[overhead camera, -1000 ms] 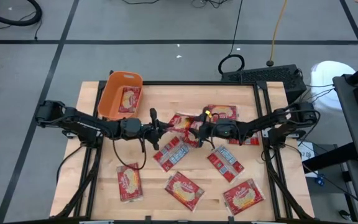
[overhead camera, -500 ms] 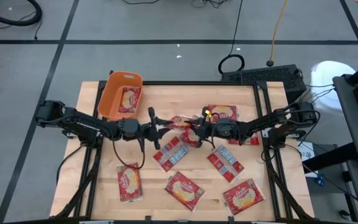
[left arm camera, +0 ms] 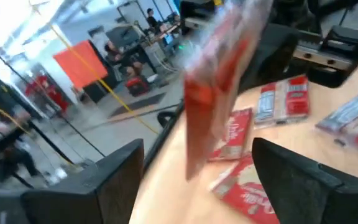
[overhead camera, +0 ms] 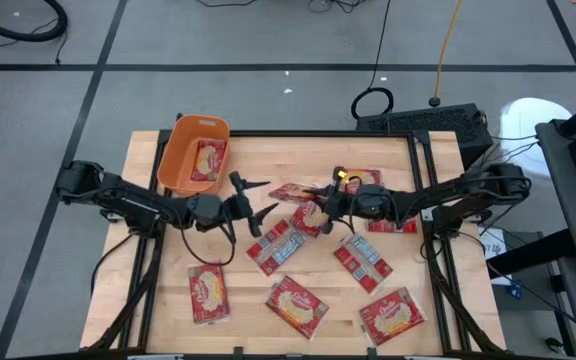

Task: Sort popcorn bags into baskets
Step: Put the red popcorn bag into the orange bin

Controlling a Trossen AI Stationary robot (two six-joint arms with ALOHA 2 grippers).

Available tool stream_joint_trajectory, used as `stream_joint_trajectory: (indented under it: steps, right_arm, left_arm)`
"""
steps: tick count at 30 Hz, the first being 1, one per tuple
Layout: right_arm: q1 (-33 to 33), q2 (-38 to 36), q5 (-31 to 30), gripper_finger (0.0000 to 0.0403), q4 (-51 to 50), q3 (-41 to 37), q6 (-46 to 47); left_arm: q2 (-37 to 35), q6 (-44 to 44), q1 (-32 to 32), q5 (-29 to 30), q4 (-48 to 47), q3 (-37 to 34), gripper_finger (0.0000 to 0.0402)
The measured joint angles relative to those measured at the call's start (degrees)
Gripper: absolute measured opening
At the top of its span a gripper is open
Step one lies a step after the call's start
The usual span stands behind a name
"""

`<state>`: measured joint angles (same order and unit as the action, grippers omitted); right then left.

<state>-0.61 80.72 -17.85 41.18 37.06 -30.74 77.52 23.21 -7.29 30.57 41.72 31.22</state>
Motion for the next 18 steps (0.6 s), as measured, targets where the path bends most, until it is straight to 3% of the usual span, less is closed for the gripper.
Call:
stream_joint_trajectory:
  steps: [3, 11, 18]
  right_arm:
    - [0.3, -1.7, 0.5, 0.0006, -0.3, -0.1, 2.3]
    - [1.5, -1.8, 14.6, 0.0006, 15.8, -4.3, 9.0]
    - [1.4, -1.4, 16.6, 0.0006, 20.5, -5.4, 9.0]
  left_arm:
    - [0.0, -3.6, 1.0, -7.5, 0.9, 0.0, 0.0297]
    - [2.1, -3.2, 4.7, -17.2, 7.9, -0.1, 0.0243]
    - [3.0, -3.9, 6.4, -25.4, 12.6, 0.0, 0.0204]
